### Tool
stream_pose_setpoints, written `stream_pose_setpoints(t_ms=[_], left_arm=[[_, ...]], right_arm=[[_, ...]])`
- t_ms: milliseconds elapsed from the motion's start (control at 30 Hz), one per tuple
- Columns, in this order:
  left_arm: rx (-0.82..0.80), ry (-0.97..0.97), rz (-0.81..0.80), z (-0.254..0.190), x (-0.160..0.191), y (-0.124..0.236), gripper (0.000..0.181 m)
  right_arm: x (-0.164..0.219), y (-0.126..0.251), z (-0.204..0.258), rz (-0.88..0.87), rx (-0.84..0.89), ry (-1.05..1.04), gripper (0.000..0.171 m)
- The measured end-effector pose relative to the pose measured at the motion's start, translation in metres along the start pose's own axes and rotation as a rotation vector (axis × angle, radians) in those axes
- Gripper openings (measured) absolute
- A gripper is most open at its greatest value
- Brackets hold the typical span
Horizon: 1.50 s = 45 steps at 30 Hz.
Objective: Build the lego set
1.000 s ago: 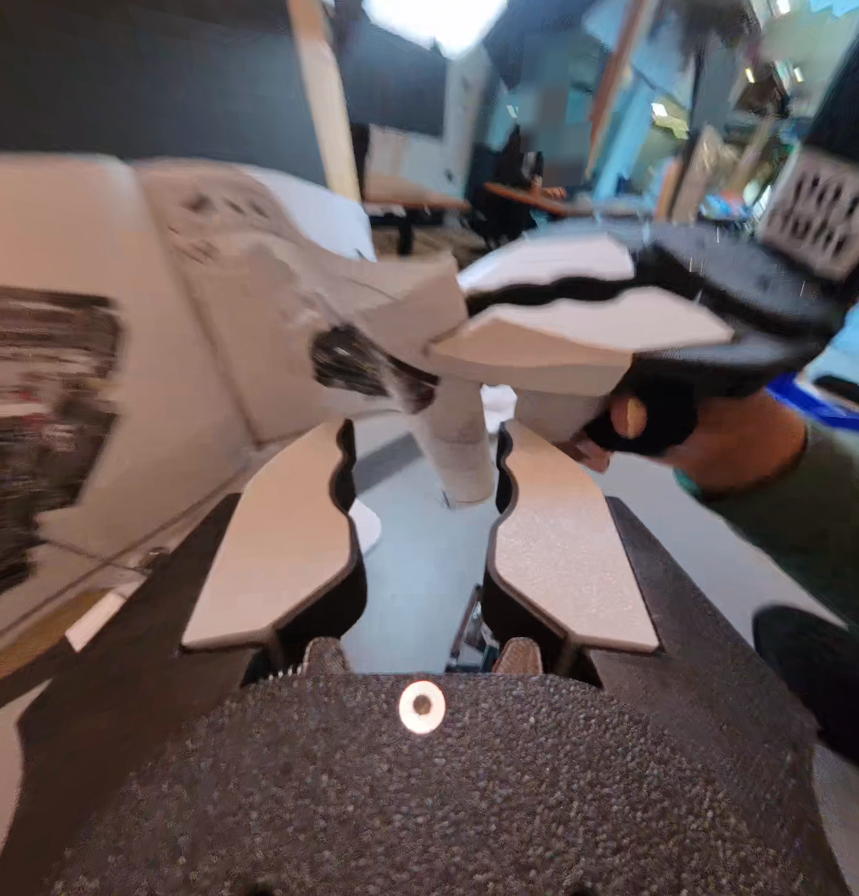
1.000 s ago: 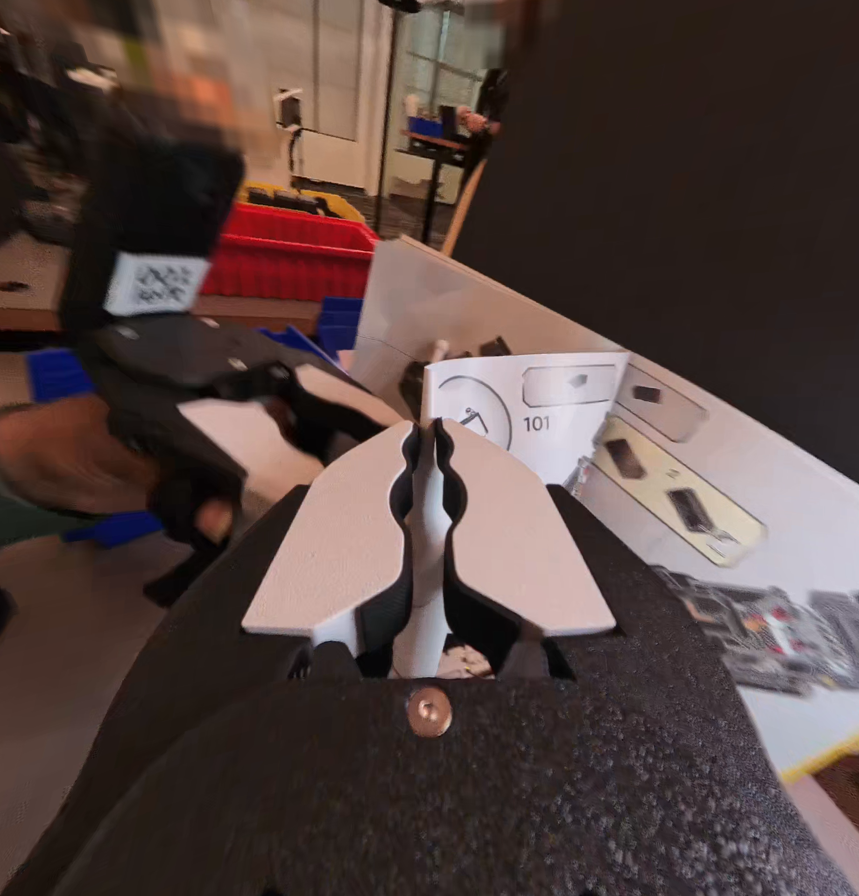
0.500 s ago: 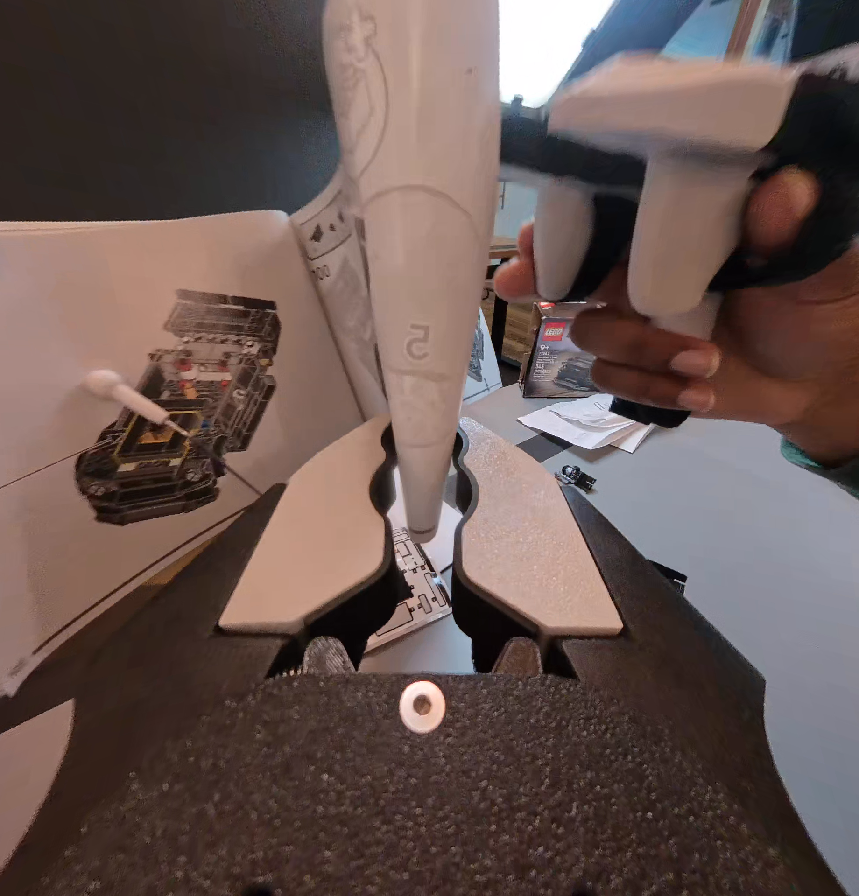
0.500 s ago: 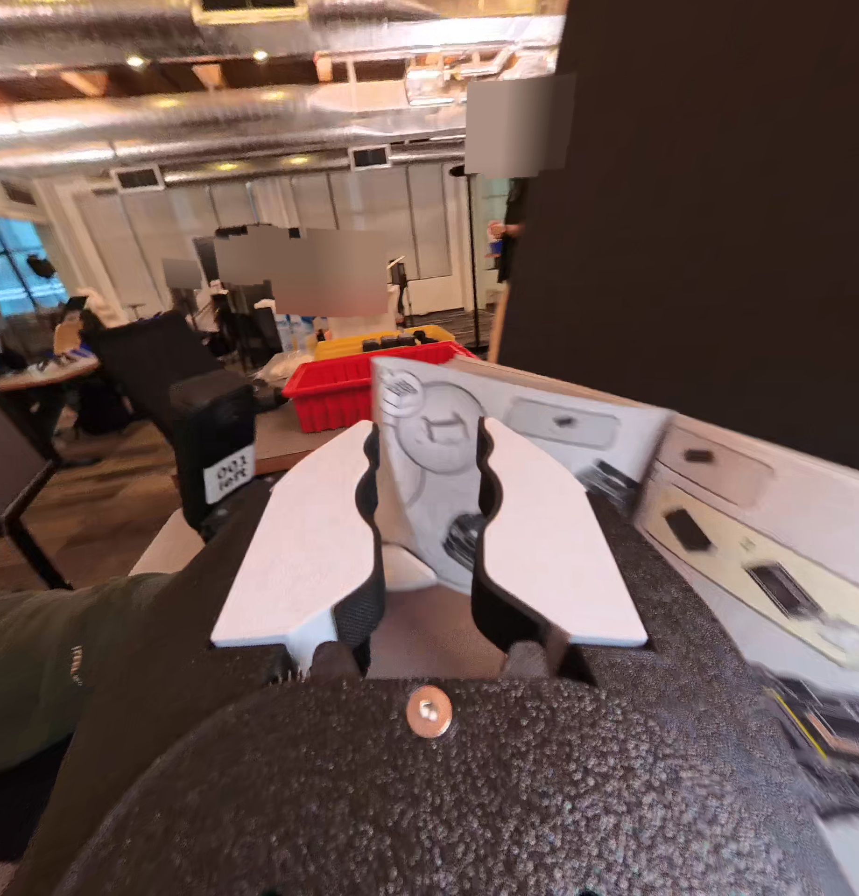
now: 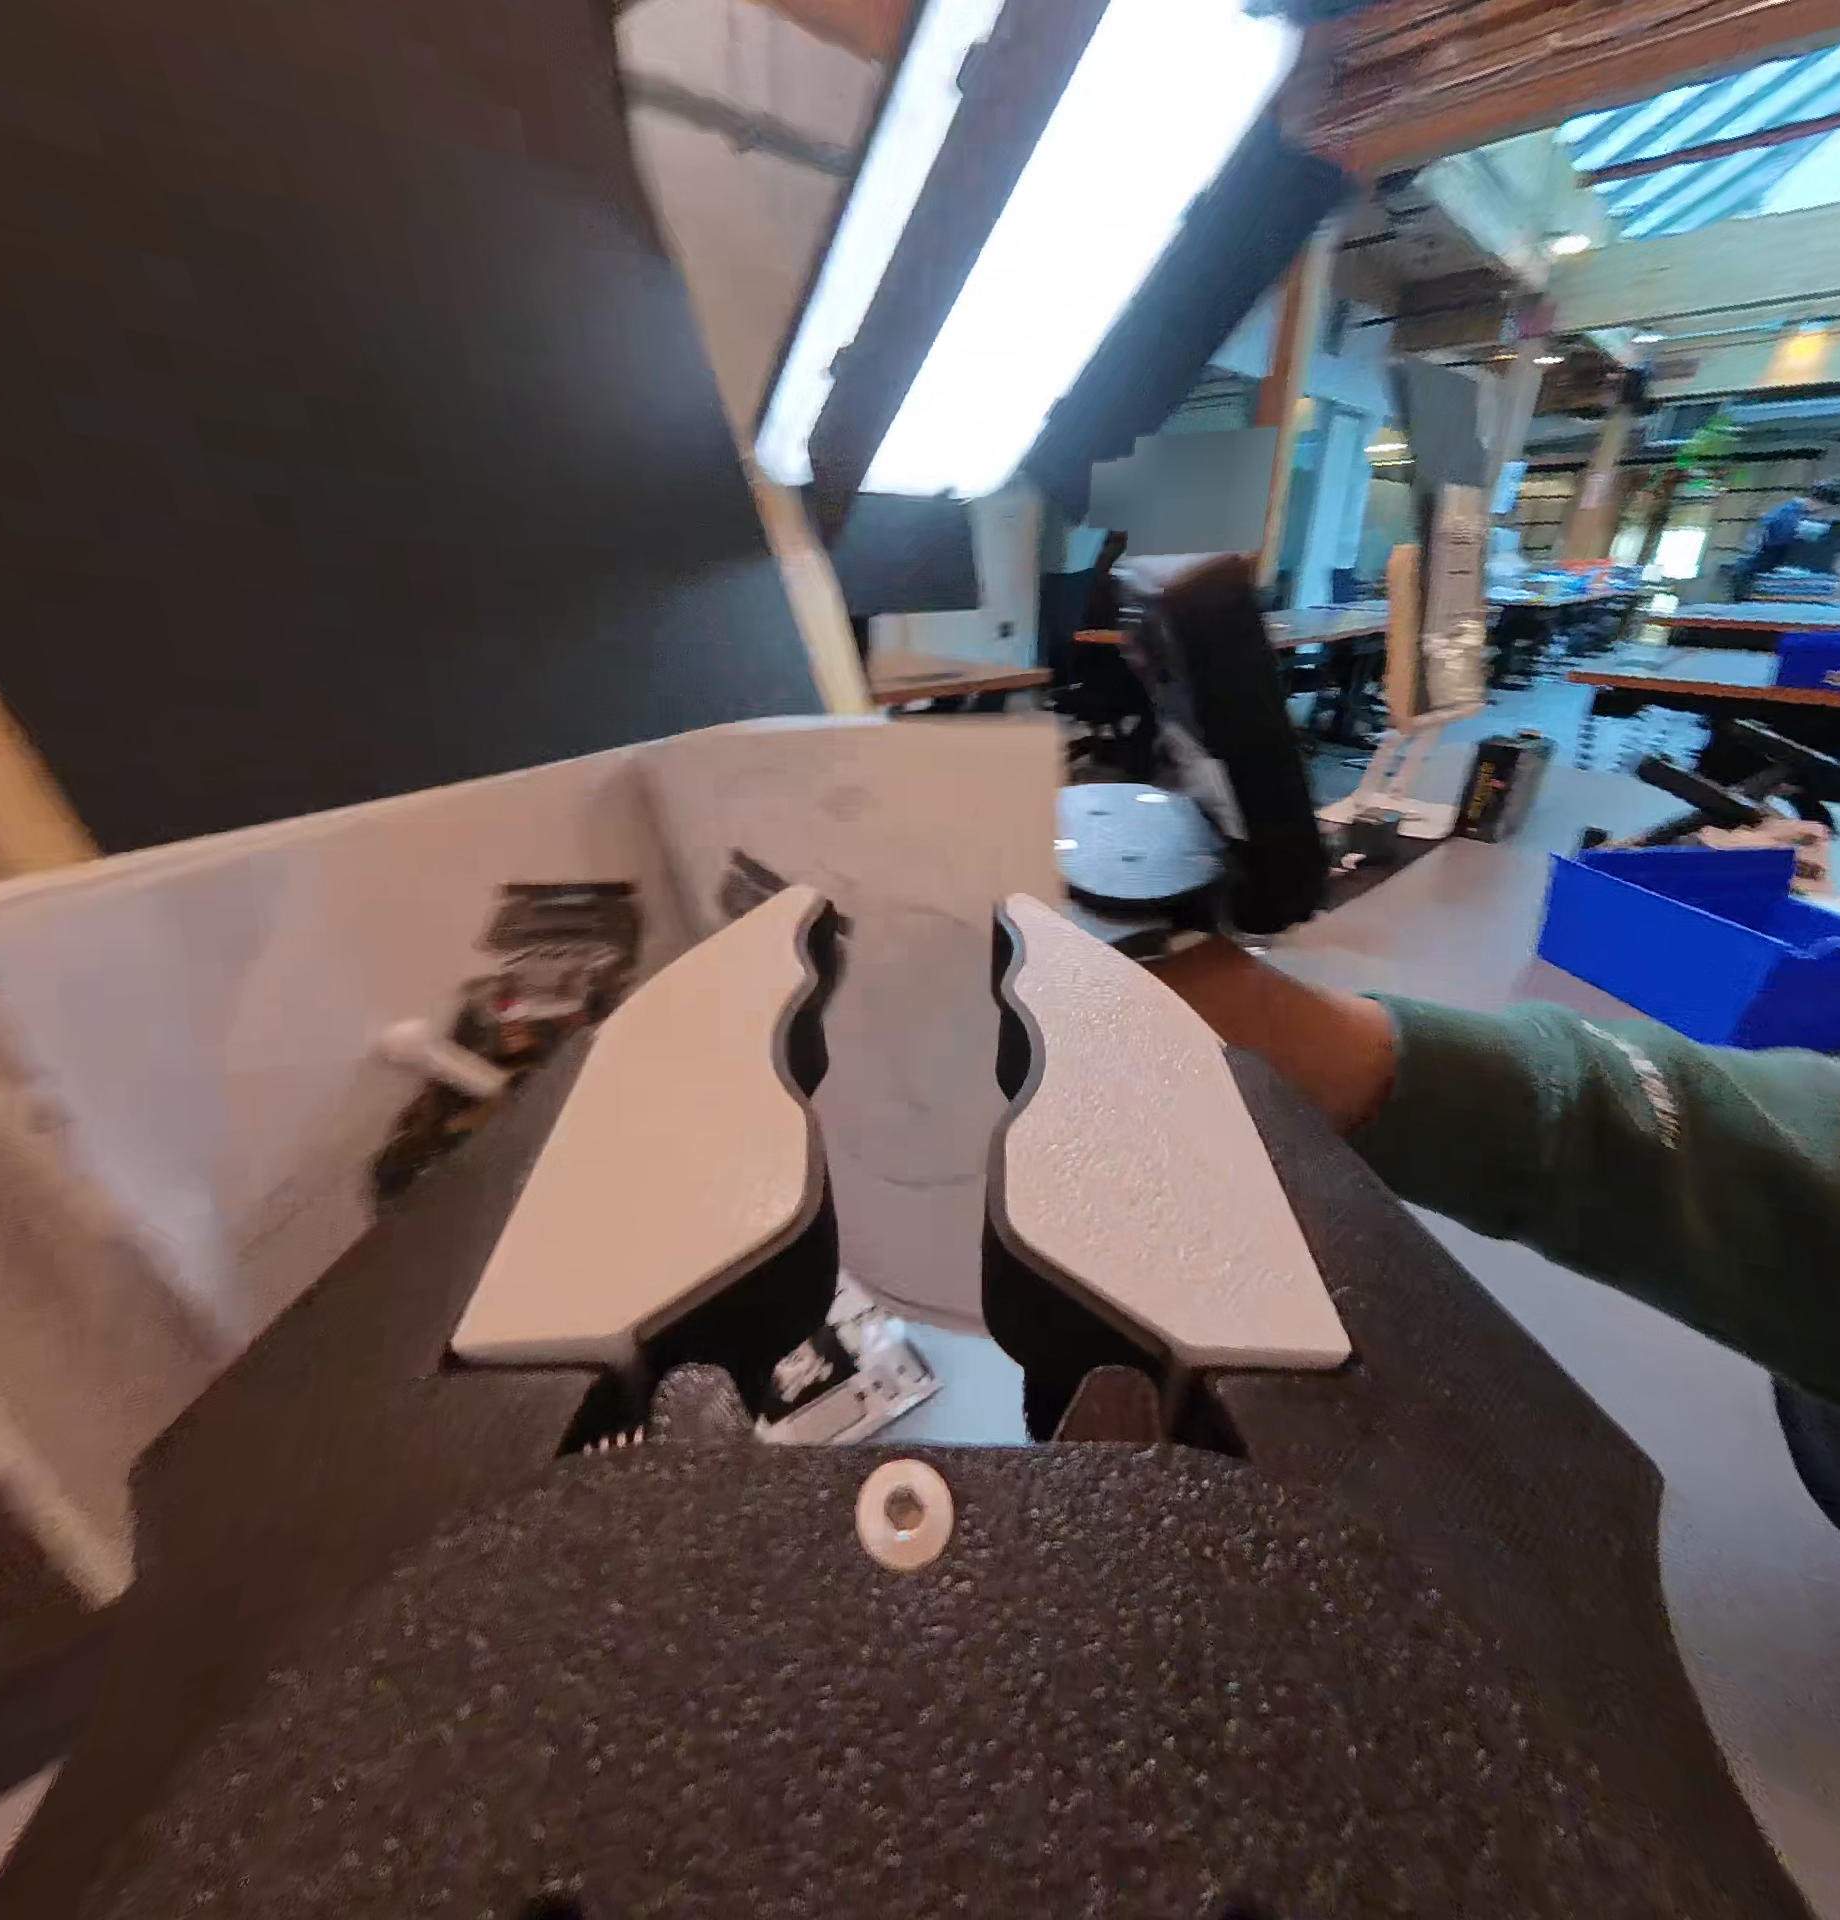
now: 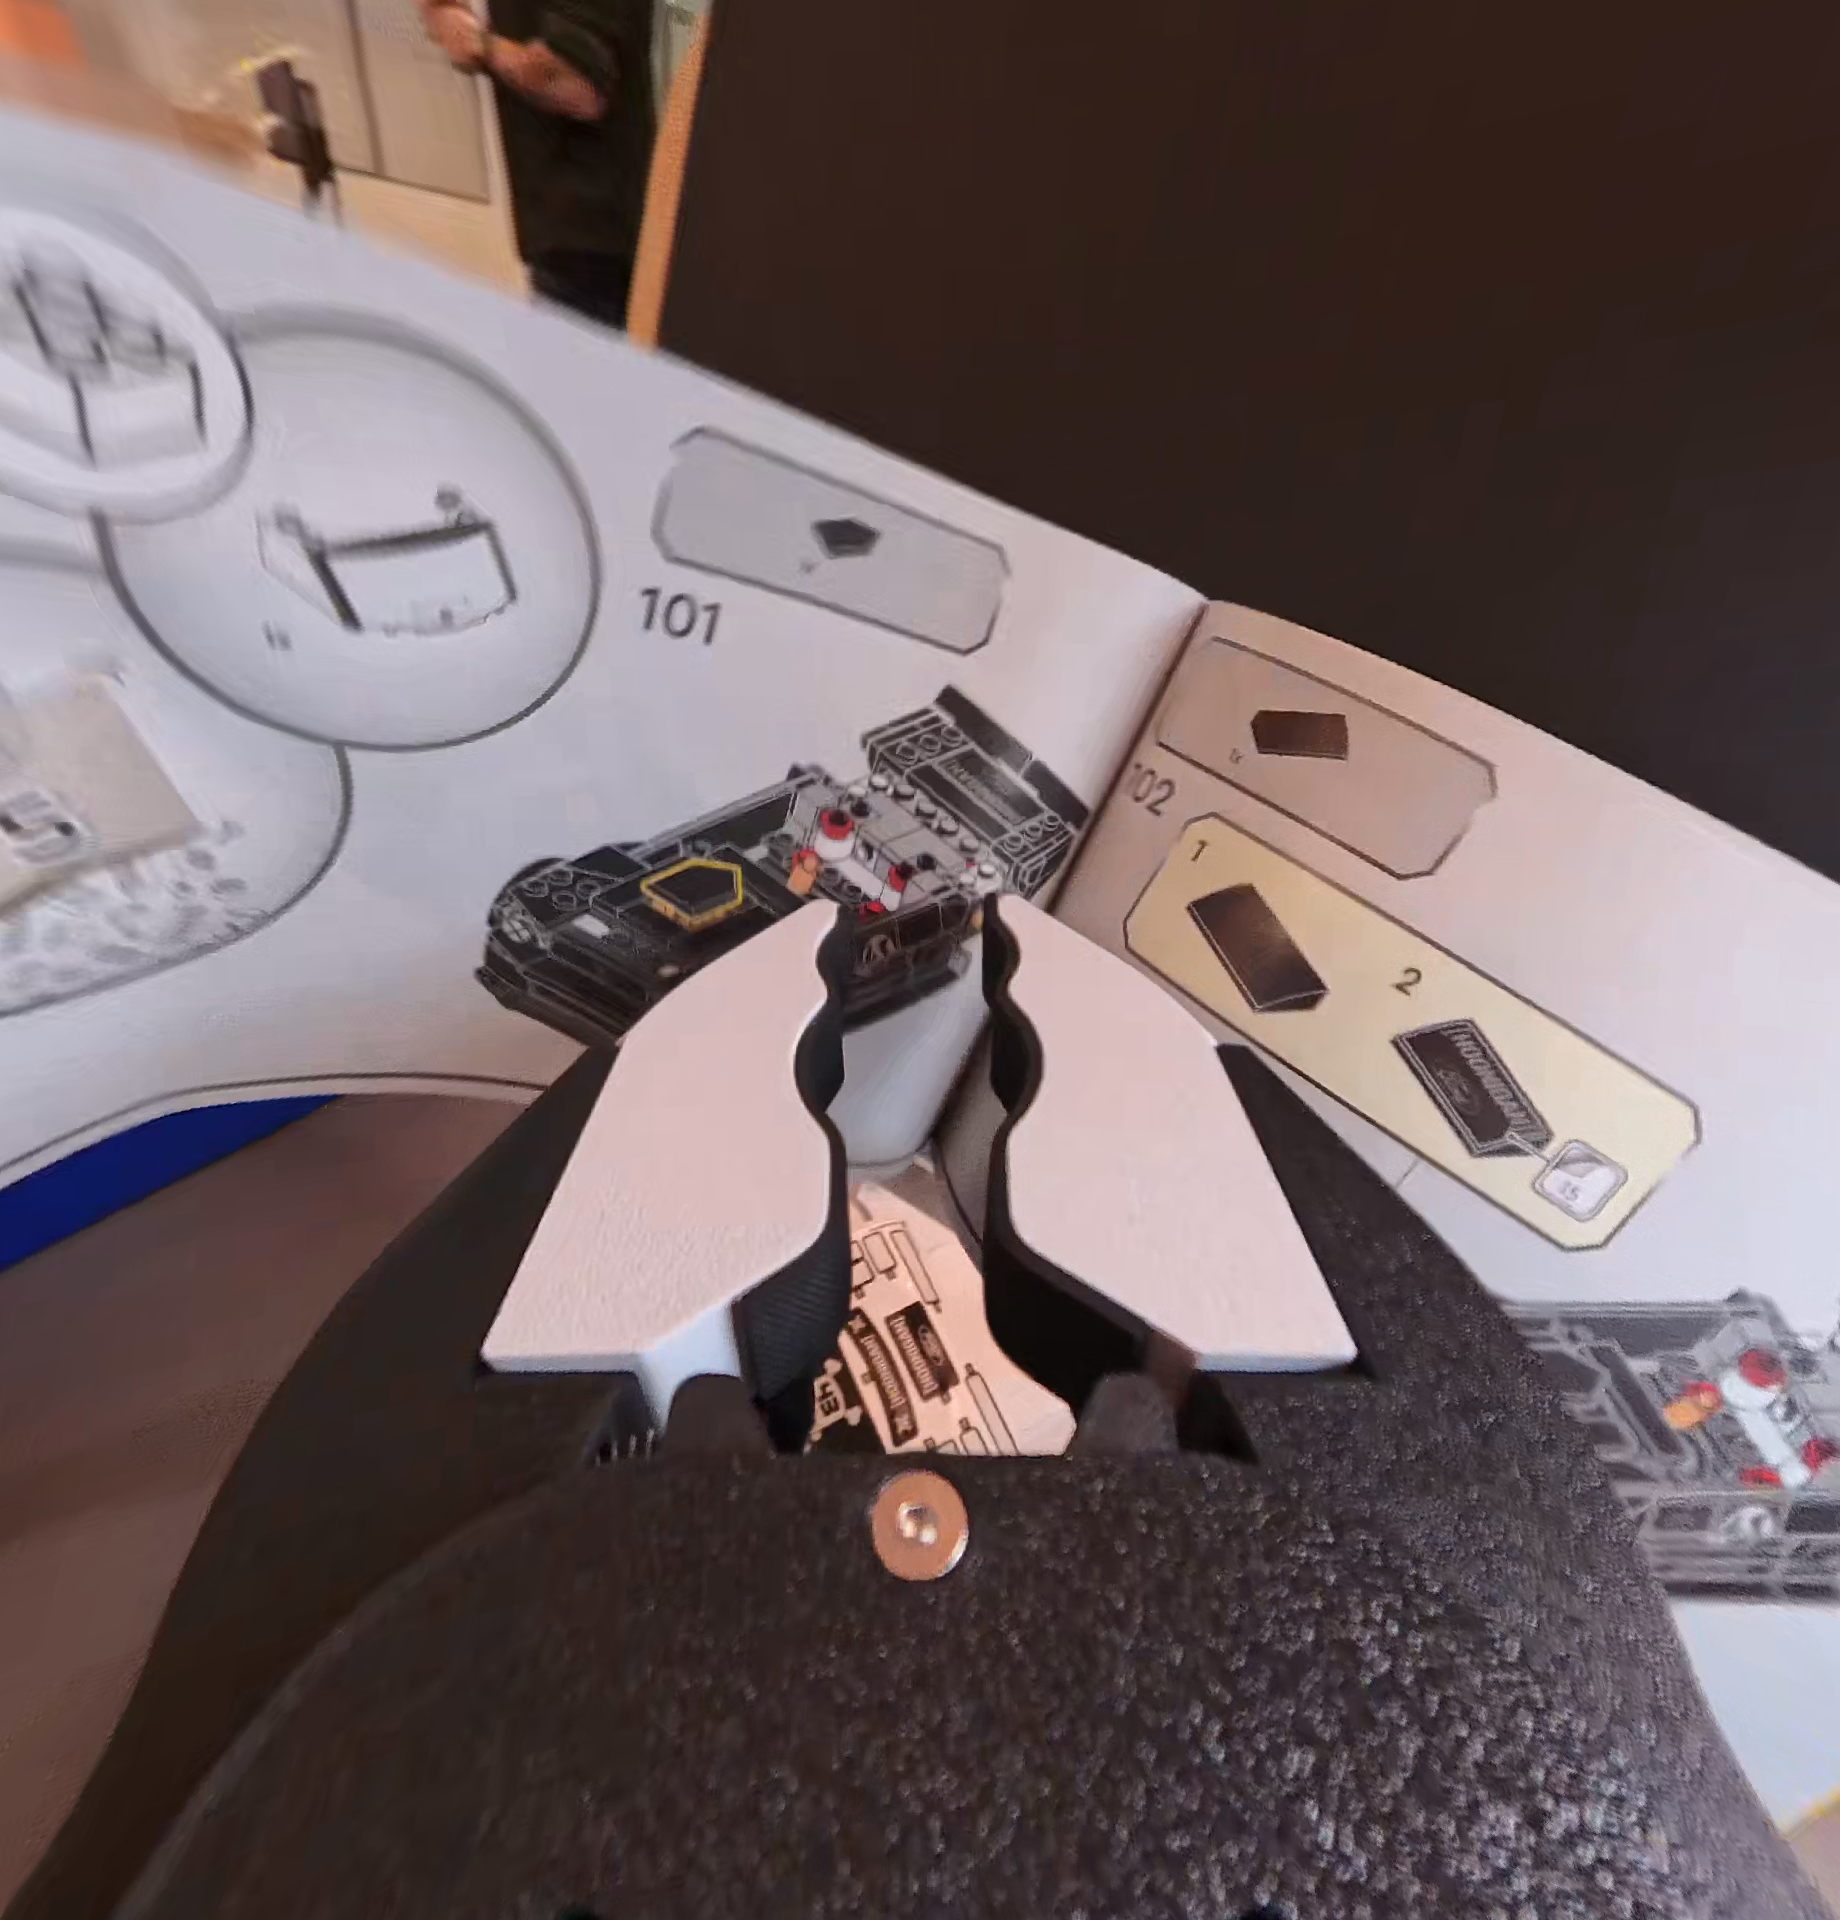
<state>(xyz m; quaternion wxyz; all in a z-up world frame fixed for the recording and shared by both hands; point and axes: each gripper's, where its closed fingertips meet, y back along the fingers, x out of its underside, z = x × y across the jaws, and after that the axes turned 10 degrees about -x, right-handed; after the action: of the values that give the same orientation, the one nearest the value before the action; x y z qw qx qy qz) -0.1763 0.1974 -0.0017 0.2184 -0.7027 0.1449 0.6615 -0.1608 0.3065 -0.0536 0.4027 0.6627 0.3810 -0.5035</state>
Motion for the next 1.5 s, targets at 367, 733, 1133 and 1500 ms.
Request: stream_pose_setpoints(t_ms=[367,733,1133,1500], left_arm=[[-0.291,0.066,0.375,0.093,0.080,-0.037,0.026],[-0.388,0.054,0.414,0.090,0.086,-0.059,0.004],[-0.373,0.601,0.113,0.096,0.095,-0.031,0.001],[-0.369,0.967,-0.110,0.092,0.113,-0.014,0.002]], right_arm=[[0.013,-0.006,-0.006,-0.008,-0.010,-0.062,0.027],[0.012,-0.009,-0.002,0.021,0.009,0.024,0.027],[0.001,-0.031,0.023,0.144,0.107,0.300,0.028],[-0.003,-0.055,0.046,0.181,0.064,0.398,0.028]])
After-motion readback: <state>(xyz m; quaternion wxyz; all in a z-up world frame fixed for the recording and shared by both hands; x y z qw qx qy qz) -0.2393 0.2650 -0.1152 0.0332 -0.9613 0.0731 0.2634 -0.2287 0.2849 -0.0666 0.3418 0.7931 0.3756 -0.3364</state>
